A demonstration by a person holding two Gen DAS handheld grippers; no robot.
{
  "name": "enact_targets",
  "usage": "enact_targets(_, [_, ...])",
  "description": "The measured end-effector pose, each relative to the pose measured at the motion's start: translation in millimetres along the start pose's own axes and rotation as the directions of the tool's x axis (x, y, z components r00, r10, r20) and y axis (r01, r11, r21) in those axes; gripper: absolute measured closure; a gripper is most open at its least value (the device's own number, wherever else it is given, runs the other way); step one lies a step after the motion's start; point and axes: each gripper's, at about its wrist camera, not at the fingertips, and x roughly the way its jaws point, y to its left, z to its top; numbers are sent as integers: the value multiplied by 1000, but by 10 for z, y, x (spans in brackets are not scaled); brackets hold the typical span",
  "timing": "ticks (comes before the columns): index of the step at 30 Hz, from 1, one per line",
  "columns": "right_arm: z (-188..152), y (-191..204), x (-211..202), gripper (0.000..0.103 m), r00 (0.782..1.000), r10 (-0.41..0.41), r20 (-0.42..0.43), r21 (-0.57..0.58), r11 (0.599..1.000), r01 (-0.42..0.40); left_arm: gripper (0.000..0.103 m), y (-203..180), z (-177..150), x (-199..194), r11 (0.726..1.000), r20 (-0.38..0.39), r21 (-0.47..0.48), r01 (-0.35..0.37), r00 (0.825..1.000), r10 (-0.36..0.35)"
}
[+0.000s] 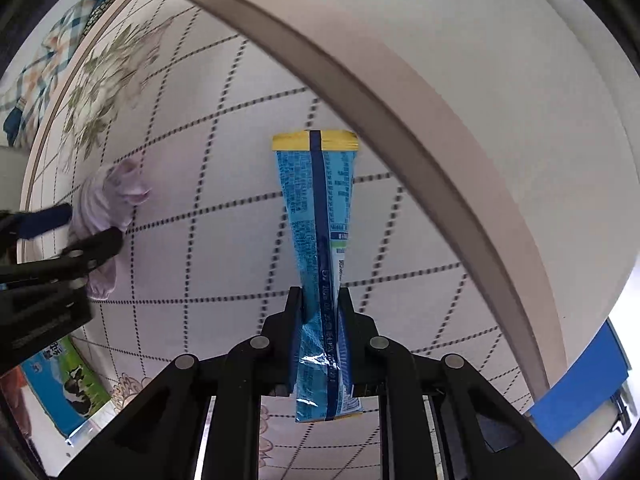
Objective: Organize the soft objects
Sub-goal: 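Grasp the lilac cloth with left tool while right tool grasps blue tube, then carry cloth and tube over the box and release them inside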
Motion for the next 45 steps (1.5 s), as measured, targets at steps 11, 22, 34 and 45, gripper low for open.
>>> enact_targets(11, [80, 163, -393, 87, 996, 73, 46, -52, 996, -71, 67, 392, -515, -296, 922, 124, -317, 223, 973, -193])
enact_targets(22, [-589, 952, -1270, 88, 974, 191, 122, -290, 945, -149, 67, 817, -1929, -1161, 787, 404, -460, 410, 886, -226])
enact_targets(34, [-1515, 2343, -1770, 88, 942, 319, 100, -501, 834, -230, 67, 1815, -3695, -1300, 603, 464, -686, 407, 883, -69])
enact_targets(45, [-1976, 3544, -1275, 88, 973, 214, 82, -614, 780, -120, 67, 2365, -4310, -622, 464, 437, -771, 436, 893, -112])
